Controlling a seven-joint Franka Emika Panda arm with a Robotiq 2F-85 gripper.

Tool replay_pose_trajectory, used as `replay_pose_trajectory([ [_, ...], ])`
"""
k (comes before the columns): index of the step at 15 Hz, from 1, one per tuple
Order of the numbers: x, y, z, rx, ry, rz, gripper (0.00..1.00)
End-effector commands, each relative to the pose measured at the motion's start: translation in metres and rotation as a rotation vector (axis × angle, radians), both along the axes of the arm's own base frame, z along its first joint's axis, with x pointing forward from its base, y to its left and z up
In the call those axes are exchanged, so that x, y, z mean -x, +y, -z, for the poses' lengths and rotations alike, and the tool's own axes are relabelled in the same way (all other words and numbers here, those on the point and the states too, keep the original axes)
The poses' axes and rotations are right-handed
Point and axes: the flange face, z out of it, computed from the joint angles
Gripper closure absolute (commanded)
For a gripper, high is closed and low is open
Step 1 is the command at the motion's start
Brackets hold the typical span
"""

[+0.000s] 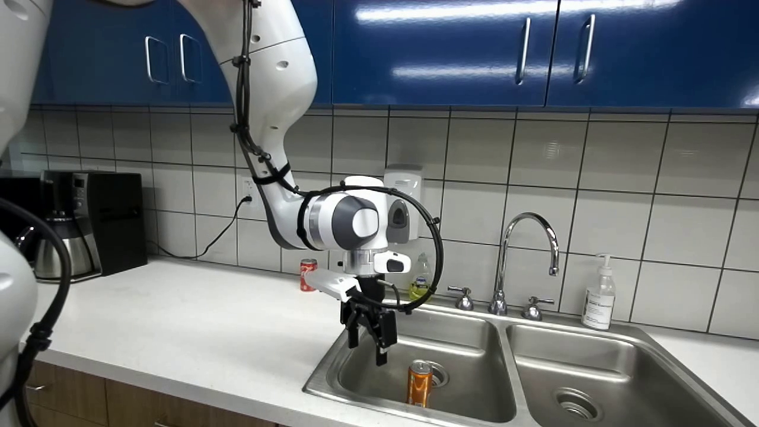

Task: Remove the can from the sink

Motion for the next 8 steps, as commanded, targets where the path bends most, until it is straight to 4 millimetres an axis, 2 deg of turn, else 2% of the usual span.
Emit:
replay_pose_trajectory([
  [1, -0.011, -0.007, 0.006, 0.017, -0.019, 0.003, 0.00],
  [8, -0.038, -0.028, 0.033, 0.005, -0.015, 0.023, 0.00],
])
